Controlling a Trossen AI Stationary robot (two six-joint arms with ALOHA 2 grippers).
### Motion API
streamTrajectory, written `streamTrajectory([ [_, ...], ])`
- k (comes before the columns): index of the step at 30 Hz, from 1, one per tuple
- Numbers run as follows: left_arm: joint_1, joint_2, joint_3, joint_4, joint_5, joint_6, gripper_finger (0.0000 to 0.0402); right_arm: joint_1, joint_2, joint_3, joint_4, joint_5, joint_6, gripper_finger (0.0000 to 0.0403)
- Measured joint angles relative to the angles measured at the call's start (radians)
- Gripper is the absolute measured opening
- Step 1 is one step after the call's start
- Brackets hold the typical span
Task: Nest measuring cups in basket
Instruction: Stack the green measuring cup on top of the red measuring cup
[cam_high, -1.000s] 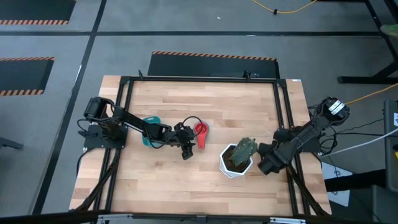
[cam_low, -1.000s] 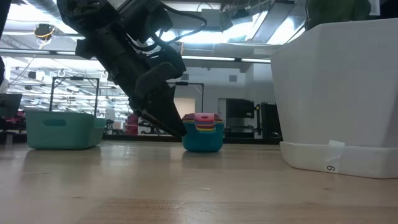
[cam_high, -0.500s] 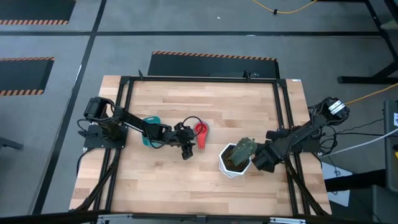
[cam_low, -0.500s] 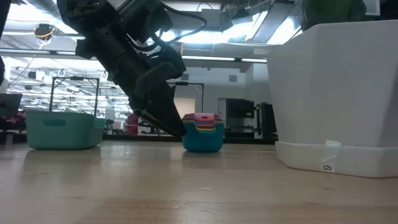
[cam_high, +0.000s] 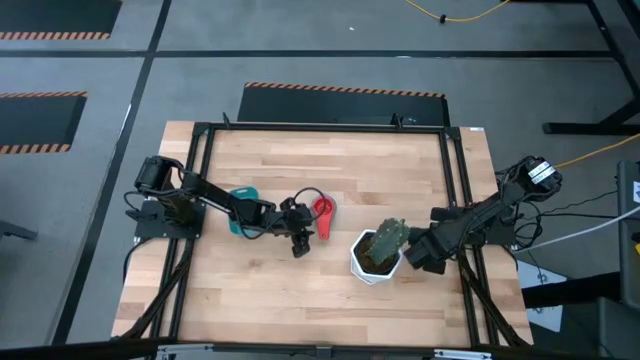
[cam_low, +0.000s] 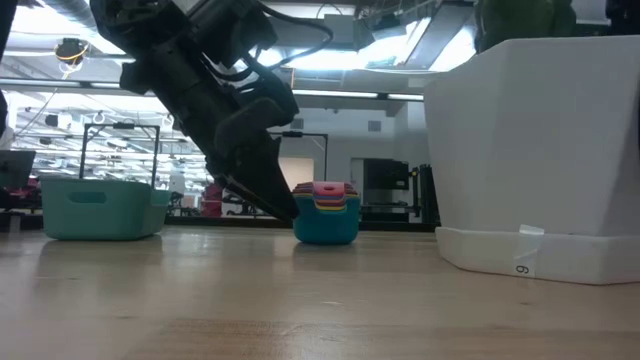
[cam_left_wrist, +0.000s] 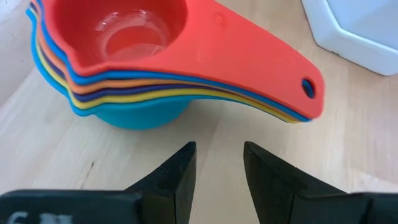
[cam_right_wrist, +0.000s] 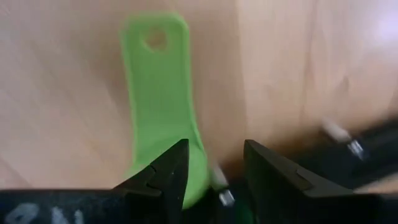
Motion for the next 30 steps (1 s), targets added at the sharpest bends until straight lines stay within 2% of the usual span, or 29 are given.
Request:
streamTrajectory([
  [3,-0.009,0.0,0.0,0.0,0.0,0.0,0.0128,0.0,-0.001,0.022,-0.084,-0.021,-0.002,0.0159],
  [8,-0.025,0.0,0.0,0.0,-0.001,0.0,0.0128,0.009,-0.03,0.04,-0.089,-0.111,-0.019,0.0159],
  [13,-0.031,0.0,0.0,0.0,-0.002,0.001,0.0128,0.036,-0.069,0.042,-0.101,-0.202,0.043,0.0159],
  [21,-0.03,0.0,0.0,0.0,-0.01,0.001,0.0128,0.109,-0.071,0.04,-0.077,-0.206,0.2,0.0143],
  [30,-0.03,0.0,0.0,0.0,-0.011,0.002,0.0128,0.15,-0.071,-0.037,0.037,-0.213,0.313,0.013],
])
